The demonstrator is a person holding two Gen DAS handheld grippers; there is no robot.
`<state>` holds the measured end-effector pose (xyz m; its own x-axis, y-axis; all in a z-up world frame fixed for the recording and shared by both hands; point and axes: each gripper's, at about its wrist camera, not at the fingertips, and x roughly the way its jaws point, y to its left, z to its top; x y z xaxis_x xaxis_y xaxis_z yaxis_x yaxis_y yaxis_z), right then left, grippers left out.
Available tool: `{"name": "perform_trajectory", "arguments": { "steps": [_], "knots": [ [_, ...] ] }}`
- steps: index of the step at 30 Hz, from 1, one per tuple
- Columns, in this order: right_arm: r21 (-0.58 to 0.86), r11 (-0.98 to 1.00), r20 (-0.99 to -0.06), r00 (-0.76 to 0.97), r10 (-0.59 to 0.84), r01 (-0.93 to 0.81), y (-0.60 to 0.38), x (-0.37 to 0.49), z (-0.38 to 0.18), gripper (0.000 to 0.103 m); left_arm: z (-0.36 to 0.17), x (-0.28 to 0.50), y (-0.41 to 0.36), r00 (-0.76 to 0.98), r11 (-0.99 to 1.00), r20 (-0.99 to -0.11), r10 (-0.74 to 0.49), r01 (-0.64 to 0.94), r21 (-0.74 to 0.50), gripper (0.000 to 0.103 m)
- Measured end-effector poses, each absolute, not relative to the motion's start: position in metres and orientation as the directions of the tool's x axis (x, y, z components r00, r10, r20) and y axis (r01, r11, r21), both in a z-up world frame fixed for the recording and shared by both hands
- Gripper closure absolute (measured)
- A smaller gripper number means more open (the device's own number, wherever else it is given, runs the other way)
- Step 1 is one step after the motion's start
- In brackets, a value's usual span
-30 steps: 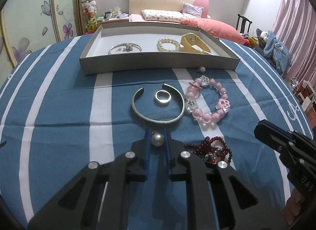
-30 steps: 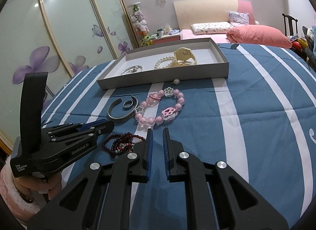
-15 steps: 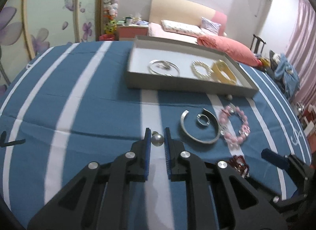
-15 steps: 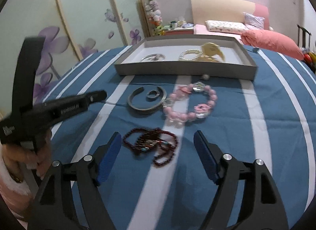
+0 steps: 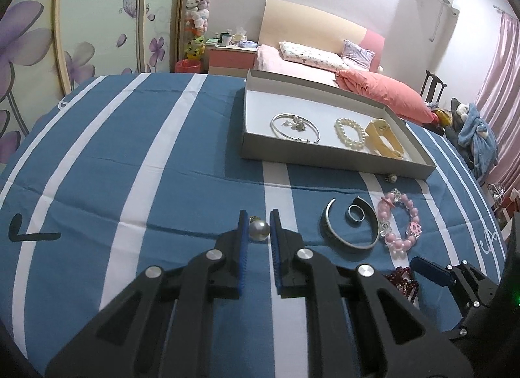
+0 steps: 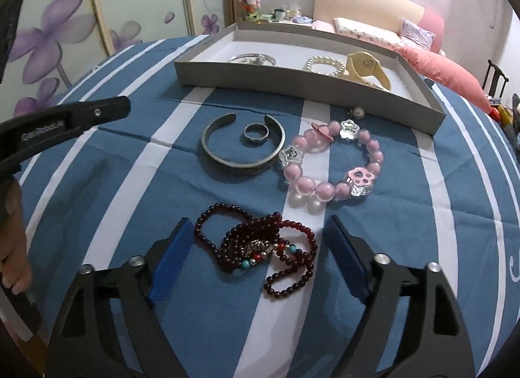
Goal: Organize jewelry
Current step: 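Grasp the dark red bead bracelet with the right tool while the left tool grasps the loose pearl, then lift the red bead bracelet toward the tray with the right tool while the left tool holds the pearl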
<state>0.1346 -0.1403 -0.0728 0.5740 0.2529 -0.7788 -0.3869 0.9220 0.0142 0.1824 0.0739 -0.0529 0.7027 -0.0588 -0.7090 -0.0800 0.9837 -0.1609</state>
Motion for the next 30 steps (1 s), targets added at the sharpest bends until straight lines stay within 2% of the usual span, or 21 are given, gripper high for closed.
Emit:
{"name": "perform_trajectory", "arguments": {
  "steps": [1,2,3,5,16,21,30],
  "knots": [
    [0.015,0.920,-0.773,0.579,0.259,-0.392,-0.143,0.133,-0.071,0.052,-0.053,0.182,0.074,0.702,0.984,-0.710,-0.058,-0.081,-0.160,0.089],
    [0.019,0.920,-0.772,0.579,0.263,-0.392,-0.144,0.133,-0.070,0.068,-0.054,0.183,0.074,0.701,0.984,-0.711,-0.058,-0.081,-0.161,0.089],
    [0.024,0.920,-0.772,0.578,0.266,-0.392,-0.147,0.134,-0.069,0.079,-0.054,0.182,0.074,0.700,0.984,-0.712,-0.059,-0.081,-0.161,0.089],
    [0.039,0.923,-0.770,0.577,0.273,-0.384,-0.156,0.134,-0.069,0.089,-0.055,0.181,0.072,0.698,0.984,-0.713,-0.062,-0.078,-0.162,0.089],
    [0.090,0.968,-0.746,0.628,0.222,-0.235,-0.226,0.134,-0.066,0.094,-0.053,0.173,0.063,0.701,0.984,-0.709,-0.085,-0.055,-0.172,0.089],
    [0.150,0.970,-0.657,0.714,0.243,-0.192,-0.254,0.132,-0.044,0.094,-0.046,0.168,0.058,0.713,0.983,-0.694,-0.099,-0.037,-0.178,0.089],
    [0.172,0.958,-0.526,0.801,0.285,-0.228,-0.256,0.120,-0.008,0.094,-0.032,0.159,0.049,0.737,0.984,-0.665,-0.121,-0.002,-0.180,0.089]
  ]
}}
